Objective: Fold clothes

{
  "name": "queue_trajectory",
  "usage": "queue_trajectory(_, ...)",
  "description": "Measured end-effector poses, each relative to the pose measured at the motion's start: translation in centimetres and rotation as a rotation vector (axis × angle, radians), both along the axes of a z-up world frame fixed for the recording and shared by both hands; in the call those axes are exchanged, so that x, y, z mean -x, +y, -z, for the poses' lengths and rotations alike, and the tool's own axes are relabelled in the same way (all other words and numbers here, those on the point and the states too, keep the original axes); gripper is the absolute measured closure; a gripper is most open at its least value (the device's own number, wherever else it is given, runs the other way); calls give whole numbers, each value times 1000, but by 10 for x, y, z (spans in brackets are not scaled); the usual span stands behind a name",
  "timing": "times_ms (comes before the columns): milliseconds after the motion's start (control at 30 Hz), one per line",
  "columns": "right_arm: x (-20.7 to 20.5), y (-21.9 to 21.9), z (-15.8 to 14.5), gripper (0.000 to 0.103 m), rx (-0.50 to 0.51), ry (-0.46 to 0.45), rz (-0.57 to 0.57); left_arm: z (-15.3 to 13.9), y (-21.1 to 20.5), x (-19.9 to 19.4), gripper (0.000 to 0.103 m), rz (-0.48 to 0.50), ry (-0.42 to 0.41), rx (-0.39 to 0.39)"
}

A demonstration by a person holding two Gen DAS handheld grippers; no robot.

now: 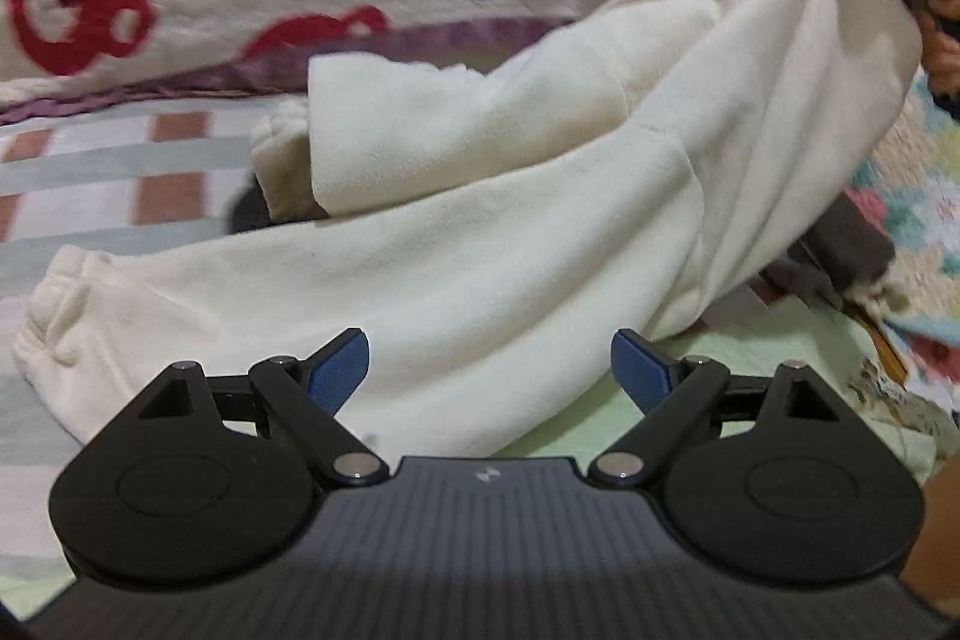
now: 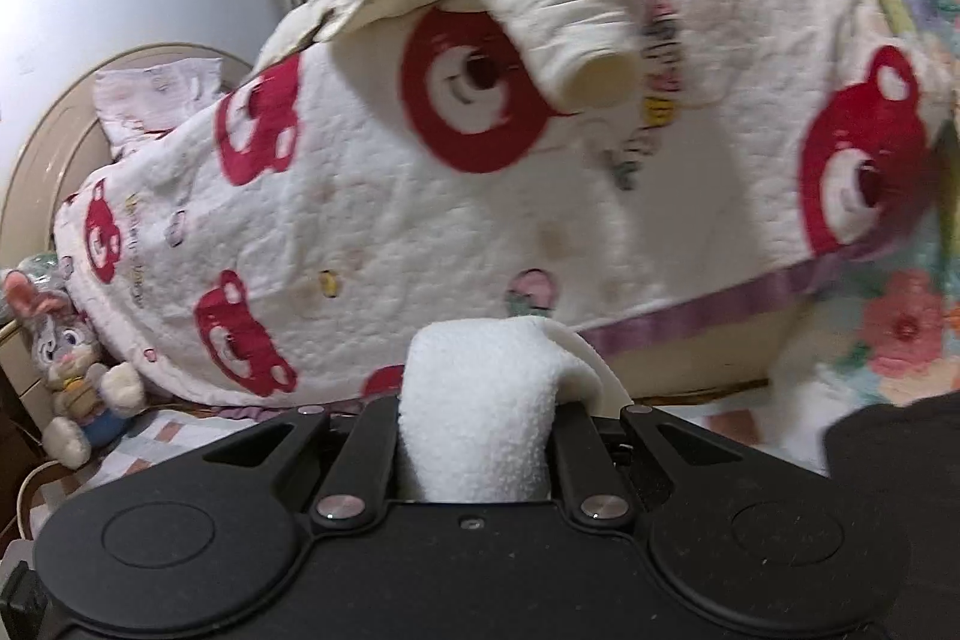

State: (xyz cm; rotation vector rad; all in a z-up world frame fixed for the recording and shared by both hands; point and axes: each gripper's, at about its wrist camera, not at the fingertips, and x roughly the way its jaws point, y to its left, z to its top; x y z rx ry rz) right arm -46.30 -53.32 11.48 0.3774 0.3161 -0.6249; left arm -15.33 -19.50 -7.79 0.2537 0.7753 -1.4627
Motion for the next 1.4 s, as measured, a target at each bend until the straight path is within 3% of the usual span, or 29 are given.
queue_trajectory(200, 8, -16, 5, 89, -14, 29, -49, 13, -50, 51, 15, 128, -86, -97)
queue_trajectory(400, -12, -37, -6, 89, -10, 17, -139, 36, -87, 68, 15, 48, -134, -239)
queue_trajectory(567, -41, -58, -18, 89, -23, -4, -204, 44, -91, 76, 18, -42, -210, -258)
queue_trajectory(600, -46, -60, -20, 89, -27, -14, -222, 46, -91, 77, 29, -73, -241, -272)
queue_trajectory(633, -51, -60, -22, 89, -28, -23, -240, 48, -93, 76, 68, -112, -282, -302)
queue_trajectory(667, -54, -60, -24, 89, -28, -31, -257, 47, -93, 74, 91, -149, -313, -314)
queue_trajectory(767, -61, -55, -30, 89, -21, -39, -305, 29, -82, 64, 91, -255, -363, -262)
queue_trajectory(933, -60, -48, -42, 89, -6, -35, -353, -33, -48, 37, 91, -439, -501, -144)
queue_trajectory(1133, -52, -37, -51, 89, -10, -37, -393, -79, -15, -2, 91, -555, -575, -86)
queue_trajectory(1300, -45, -16, -60, 89, 0, -14, -463, -129, 14, -5, 92, -671, -663, -9)
queue_trajectory(1400, -36, -5, -71, 89, -7, -21, -517, -173, 51, 7, 91, -733, -719, 79)
